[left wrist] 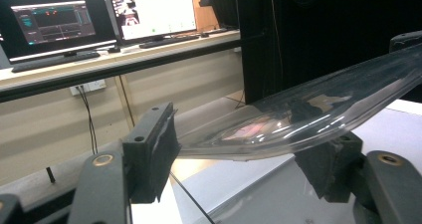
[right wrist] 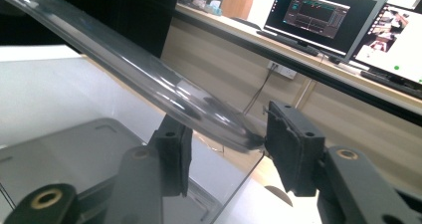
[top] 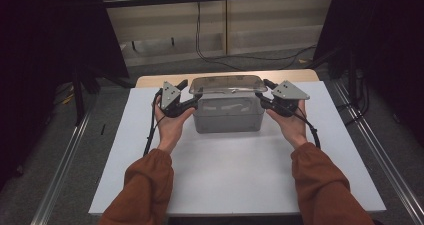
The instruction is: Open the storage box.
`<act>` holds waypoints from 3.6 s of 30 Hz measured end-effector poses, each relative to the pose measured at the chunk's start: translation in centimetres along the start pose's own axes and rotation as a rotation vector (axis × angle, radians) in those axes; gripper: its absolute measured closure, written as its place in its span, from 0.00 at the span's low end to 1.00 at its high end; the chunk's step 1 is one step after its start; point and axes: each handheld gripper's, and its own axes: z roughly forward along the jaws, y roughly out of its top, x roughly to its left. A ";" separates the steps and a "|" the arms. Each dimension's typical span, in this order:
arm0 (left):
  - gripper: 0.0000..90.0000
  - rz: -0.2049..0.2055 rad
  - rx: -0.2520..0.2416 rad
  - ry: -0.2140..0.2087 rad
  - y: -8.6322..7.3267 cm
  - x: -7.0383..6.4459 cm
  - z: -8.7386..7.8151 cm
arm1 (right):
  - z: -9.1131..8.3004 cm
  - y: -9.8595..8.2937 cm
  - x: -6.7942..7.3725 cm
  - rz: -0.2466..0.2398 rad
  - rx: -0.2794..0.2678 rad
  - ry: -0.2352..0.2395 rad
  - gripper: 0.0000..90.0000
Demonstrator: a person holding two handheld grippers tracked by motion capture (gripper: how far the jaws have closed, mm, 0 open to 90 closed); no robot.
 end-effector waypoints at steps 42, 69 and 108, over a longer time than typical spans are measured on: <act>0.67 0.018 0.026 -0.018 0.7 2.3 2.7 | 3.2 1.0 -3.0 0.174 0.022 0.044 0.62; 0.73 -0.007 0.034 0.011 0.8 3.2 3.8 | 5.2 -0.1 -4.1 0.196 -0.007 0.049 0.68; 0.66 -0.066 0.091 0.006 -1.1 5.1 7.5 | 7.6 0.3 -5.7 0.229 0.015 0.062 0.73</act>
